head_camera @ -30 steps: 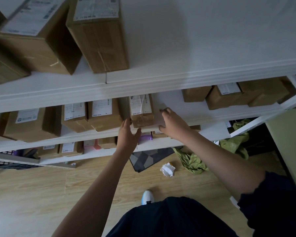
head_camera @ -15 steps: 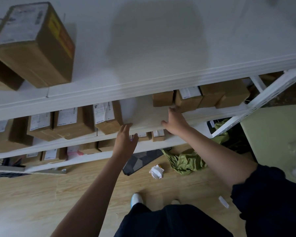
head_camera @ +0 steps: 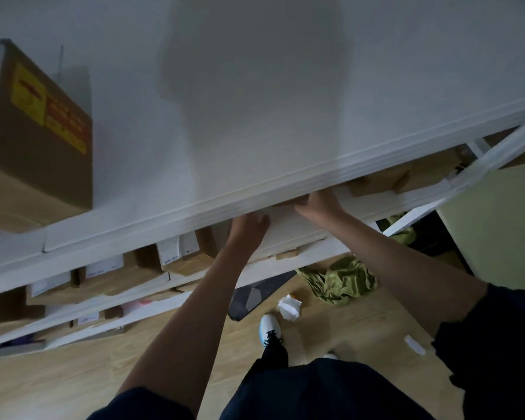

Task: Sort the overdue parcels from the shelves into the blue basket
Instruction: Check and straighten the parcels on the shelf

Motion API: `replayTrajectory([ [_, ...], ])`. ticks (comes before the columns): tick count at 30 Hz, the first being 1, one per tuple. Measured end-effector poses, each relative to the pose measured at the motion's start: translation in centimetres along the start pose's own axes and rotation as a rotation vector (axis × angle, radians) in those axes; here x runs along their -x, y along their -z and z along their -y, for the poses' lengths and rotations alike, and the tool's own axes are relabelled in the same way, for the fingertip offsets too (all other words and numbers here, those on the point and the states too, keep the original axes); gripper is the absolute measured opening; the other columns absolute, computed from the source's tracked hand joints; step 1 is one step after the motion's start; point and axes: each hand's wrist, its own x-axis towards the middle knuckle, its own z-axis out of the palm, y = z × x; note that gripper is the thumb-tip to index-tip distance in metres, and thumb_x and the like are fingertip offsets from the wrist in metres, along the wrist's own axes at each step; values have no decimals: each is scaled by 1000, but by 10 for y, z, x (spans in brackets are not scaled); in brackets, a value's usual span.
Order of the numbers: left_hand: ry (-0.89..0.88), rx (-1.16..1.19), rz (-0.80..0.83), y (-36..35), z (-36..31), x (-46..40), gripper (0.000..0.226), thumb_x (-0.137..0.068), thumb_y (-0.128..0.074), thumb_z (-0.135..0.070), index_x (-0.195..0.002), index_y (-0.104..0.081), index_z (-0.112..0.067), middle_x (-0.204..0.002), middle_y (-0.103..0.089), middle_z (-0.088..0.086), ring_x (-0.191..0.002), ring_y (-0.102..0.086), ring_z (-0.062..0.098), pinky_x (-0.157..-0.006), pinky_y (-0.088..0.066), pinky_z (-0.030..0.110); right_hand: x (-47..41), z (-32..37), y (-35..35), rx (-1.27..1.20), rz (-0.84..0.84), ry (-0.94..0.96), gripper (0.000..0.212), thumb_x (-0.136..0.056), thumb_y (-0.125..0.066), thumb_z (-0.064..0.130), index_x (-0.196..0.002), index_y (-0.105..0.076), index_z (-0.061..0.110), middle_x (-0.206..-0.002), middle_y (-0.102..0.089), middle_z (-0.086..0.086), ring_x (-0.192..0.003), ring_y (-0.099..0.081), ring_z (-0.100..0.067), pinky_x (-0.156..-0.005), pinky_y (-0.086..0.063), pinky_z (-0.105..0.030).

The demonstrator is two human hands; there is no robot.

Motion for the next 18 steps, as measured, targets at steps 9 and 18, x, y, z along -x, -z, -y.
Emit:
replayTrajectory([
  [9,-76,42,-66,-7,-22,3,28,-93,-66,-9,-118,-60,2,-114,-64,21,-107,-61,36,-80,-44,31,20,4,-1,54,44,134,73,-87,-76,26,-146,-38,4,-136,-55,-17,-122,-57,-34,-96,-50,-39],
  [18,-62,116,-197,-53,-13,93,50,-85,-72,-9,-132,-56,-8,-130,-58,10,-115,-57,27,-87,-40,21,96,-33,-6,81,128,231,79,-83,-77,25,-149,-35,16,-130,-49,-9,-115,-59,-27,-97,-55,-45],
])
